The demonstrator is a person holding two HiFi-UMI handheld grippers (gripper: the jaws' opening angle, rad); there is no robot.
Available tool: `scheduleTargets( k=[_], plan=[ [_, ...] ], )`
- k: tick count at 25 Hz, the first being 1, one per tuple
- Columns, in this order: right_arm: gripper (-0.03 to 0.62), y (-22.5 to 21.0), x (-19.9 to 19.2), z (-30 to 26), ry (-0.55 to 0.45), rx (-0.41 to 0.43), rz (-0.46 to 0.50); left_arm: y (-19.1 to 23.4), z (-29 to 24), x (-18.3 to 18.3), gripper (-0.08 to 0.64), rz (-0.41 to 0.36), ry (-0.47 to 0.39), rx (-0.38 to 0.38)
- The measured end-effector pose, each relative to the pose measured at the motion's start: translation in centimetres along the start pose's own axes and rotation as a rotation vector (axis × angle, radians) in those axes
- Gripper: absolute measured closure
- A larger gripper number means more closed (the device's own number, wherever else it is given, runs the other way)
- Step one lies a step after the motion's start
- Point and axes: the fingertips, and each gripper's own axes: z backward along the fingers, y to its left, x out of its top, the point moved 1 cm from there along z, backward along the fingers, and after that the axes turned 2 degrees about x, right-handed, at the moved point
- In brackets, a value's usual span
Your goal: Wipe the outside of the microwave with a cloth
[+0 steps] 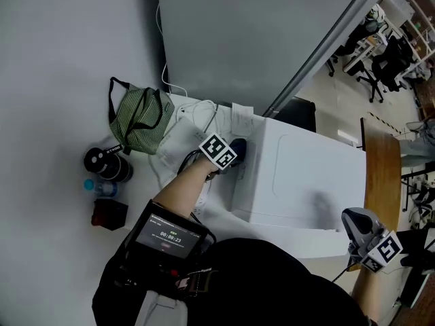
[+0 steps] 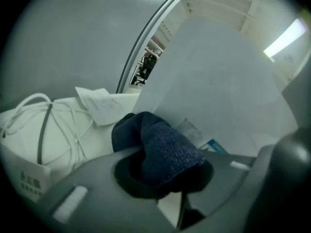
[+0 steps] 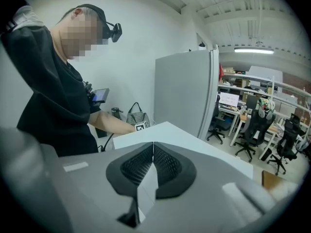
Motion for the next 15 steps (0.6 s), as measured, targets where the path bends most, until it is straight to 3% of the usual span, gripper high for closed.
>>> scheduleTargets(
  k=[3, 6, 10, 15],
  plan=[
    [0.584, 0.4, 0.0, 0.1, 0.002, -0.001, 0.015, 0.9, -1.2, -1.9, 0.491, 0.023, 0.031, 0.005],
    [0.585, 0.6, 0.0, 0.1, -0.026, 0.007, 0.023, -1.0, 1.3, -0.6, 0.491, -0.005, -0.006, 0.0],
    [0.586, 0.6, 0.3, -0.2, -0.087, 0.029, 0.025, -6.3, 9.1, 4.4, 0.491, -0.093, -0.111, 0.007],
    [0.585, 2.0, 2.4, -1.6, -0.198, 0.096, -0.012, -13.3, 12.4, 5.9, 0.491, -0.193, -0.058, -0.04]
  ],
)
